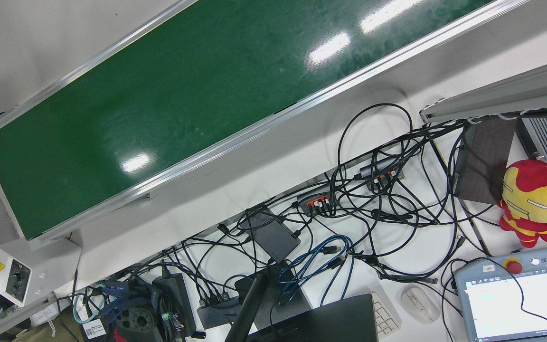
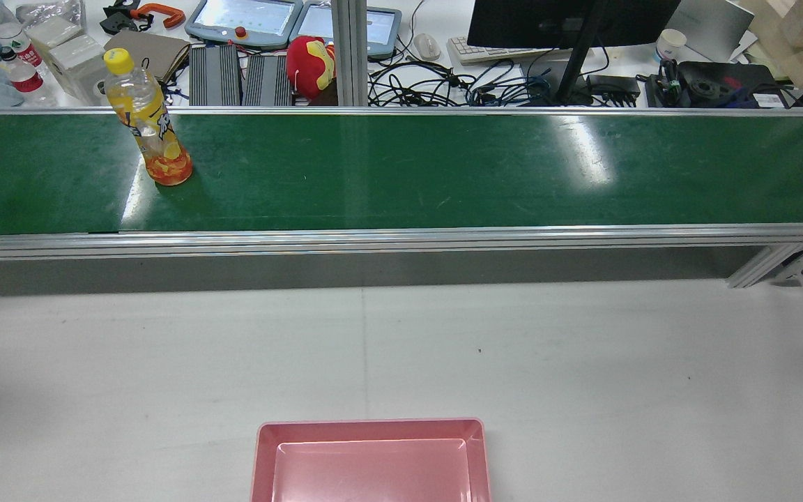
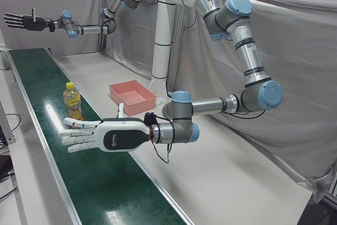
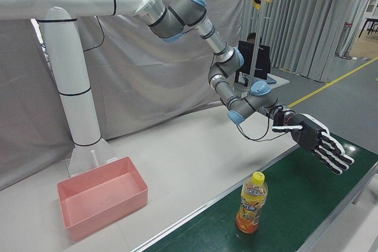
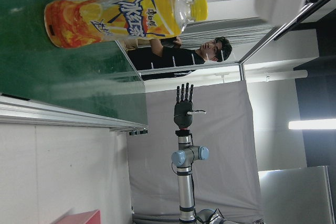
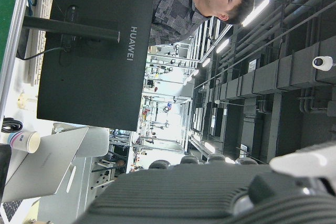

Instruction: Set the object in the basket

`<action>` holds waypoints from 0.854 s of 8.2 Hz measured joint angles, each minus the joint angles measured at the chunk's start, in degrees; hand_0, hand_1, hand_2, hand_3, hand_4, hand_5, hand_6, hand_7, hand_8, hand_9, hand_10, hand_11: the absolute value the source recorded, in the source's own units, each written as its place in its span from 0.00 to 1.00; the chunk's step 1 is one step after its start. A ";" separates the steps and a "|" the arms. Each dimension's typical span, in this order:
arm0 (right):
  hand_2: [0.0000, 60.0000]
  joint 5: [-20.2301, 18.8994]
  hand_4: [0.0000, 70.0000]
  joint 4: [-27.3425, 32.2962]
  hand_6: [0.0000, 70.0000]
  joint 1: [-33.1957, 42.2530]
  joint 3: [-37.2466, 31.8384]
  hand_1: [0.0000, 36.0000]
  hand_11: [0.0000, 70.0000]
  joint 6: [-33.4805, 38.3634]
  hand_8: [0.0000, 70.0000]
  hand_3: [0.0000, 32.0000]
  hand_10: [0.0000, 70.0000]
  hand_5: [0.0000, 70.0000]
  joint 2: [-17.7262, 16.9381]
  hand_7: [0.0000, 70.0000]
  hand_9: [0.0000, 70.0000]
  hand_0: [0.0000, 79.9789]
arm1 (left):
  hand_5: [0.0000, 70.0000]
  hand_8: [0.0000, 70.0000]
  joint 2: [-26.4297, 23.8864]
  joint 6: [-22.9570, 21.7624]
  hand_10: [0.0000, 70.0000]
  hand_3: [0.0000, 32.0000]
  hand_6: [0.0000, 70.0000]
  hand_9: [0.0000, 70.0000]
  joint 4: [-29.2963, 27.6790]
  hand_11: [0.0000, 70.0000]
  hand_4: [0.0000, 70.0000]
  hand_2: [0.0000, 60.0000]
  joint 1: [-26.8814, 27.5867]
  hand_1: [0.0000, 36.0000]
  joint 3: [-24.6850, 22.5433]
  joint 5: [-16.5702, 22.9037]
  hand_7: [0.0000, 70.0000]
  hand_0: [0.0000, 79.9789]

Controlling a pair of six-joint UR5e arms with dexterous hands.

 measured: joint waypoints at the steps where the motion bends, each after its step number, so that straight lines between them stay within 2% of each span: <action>1: 0.00 0.01 0.00 0.00 0.00 0.00 0.00 0.00 0.00 0.00 0.00 0.00 0.00 0.00 0.00 0.00 0.00 0.00 | 0.20 0.01 0.02 0.07 0.01 0.24 0.00 0.01 0.00 0.05 0.03 0.00 0.04 0.17 -0.08 0.00 0.00 1.00; 2: 0.00 0.01 0.00 0.00 0.00 0.03 0.00 0.00 0.00 0.00 0.00 0.00 0.00 0.00 0.00 0.00 0.00 0.00 | 0.21 0.02 0.03 0.69 0.01 0.22 0.00 0.01 0.00 0.05 0.04 0.00 0.24 0.15 -0.22 0.00 0.00 0.99; 3: 0.00 0.01 0.00 0.00 0.00 0.03 0.00 0.00 0.00 0.00 0.00 0.00 0.00 0.00 0.00 0.00 0.00 0.00 | 0.24 0.03 -0.03 1.75 0.02 0.16 0.00 0.03 -0.03 0.06 0.06 0.00 0.48 0.16 -0.60 0.03 0.00 1.00; 5: 0.00 -0.05 0.00 0.00 0.00 0.01 0.00 0.00 0.00 0.00 0.00 0.00 0.00 0.00 0.00 0.00 0.00 0.00 | 0.29 0.04 -1.23 3.96 0.04 0.11 0.00 0.04 1.22 0.10 0.07 0.00 4.36 0.19 -1.48 0.14 0.00 1.00; 6: 0.00 -0.07 0.00 0.00 0.00 0.03 0.00 0.00 0.00 0.00 0.00 0.00 0.00 0.00 0.00 0.00 0.00 0.00 | 0.26 0.04 -3.49 5.13 0.04 0.14 0.00 0.04 3.31 0.09 0.06 0.00 6.41 0.19 -1.63 0.16 0.00 1.00; 7: 0.00 -0.07 0.00 0.00 0.00 0.03 0.00 0.00 0.00 0.00 0.00 0.00 0.00 0.00 0.00 0.00 0.00 0.00 | 0.28 0.05 -5.86 5.99 0.04 0.12 0.00 0.05 5.33 0.09 0.07 0.00 8.44 0.20 -1.57 0.14 0.00 1.00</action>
